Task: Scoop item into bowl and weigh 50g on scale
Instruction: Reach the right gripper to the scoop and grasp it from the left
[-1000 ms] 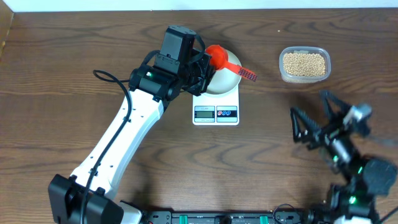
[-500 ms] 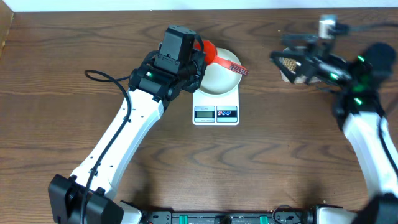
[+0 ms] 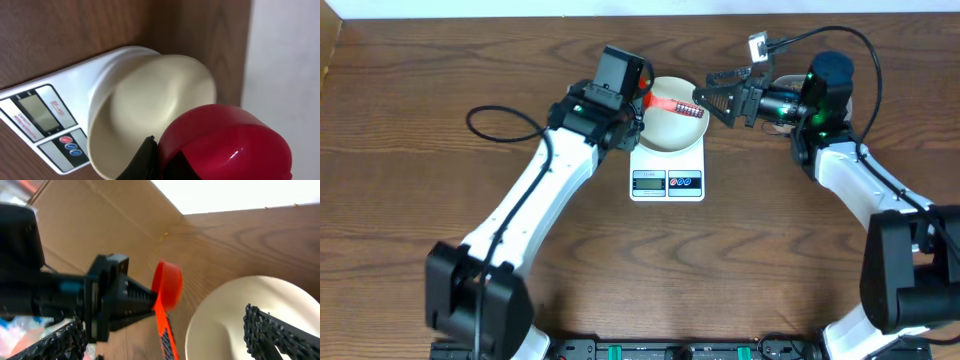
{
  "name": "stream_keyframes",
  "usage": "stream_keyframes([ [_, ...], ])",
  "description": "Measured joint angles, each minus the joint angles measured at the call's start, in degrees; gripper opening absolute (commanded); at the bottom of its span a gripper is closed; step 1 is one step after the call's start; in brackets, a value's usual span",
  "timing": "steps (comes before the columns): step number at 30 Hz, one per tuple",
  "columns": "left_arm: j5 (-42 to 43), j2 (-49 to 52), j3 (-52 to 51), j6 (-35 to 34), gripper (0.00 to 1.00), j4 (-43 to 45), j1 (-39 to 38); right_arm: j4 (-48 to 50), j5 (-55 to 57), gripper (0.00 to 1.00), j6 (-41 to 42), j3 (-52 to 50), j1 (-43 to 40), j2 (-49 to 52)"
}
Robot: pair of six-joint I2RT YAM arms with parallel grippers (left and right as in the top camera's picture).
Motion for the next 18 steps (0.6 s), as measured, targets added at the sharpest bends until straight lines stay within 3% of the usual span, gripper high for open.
stream_keyframes([
  [18, 3.89, 1.42, 0.00, -1.70, 0.07, 3.37, 0.00, -1.53, 3.50, 0.57, 4.48, 0.13, 1.73, 3.87],
])
